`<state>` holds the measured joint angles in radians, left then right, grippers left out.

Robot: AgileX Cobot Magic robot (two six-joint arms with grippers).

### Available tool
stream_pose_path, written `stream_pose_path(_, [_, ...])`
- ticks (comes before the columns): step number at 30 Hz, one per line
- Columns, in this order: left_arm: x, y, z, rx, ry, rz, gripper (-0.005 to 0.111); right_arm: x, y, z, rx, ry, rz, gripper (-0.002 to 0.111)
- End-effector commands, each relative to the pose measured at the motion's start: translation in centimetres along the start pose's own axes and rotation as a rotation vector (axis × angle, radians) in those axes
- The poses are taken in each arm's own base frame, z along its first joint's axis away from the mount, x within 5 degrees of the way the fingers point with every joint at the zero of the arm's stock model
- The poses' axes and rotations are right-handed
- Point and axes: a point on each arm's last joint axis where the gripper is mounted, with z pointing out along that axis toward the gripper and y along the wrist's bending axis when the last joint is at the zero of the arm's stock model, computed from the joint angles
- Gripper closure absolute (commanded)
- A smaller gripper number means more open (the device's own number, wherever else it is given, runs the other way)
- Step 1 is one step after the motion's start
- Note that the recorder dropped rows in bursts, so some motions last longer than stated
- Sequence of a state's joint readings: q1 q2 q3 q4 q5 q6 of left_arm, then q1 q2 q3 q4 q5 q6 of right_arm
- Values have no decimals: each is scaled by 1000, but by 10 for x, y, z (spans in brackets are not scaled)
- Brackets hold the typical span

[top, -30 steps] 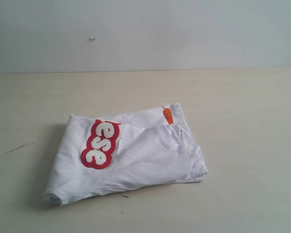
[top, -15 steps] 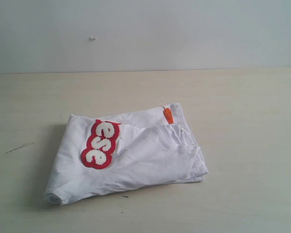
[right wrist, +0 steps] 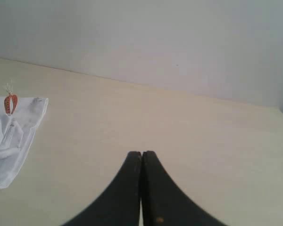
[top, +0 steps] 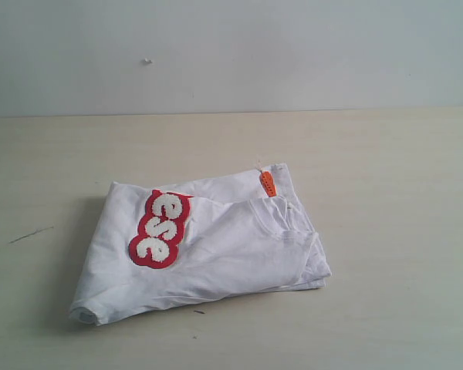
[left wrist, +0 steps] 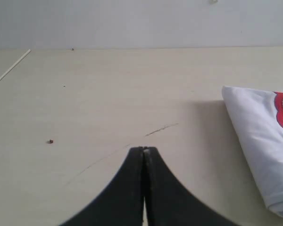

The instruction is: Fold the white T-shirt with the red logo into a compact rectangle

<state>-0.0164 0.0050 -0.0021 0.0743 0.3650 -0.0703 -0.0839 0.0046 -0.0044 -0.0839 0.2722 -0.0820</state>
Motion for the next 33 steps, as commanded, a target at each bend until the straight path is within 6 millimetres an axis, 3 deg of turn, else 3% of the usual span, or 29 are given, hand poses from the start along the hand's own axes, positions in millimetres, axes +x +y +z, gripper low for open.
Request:
stream_pose_path(1, [0,0,0,0,-13,-16,107,1,0,0,3,-2,8,108])
stream_pose_path(33, [0,0,0,0,-13,-16,107,1,0,0,3,-2,8,108])
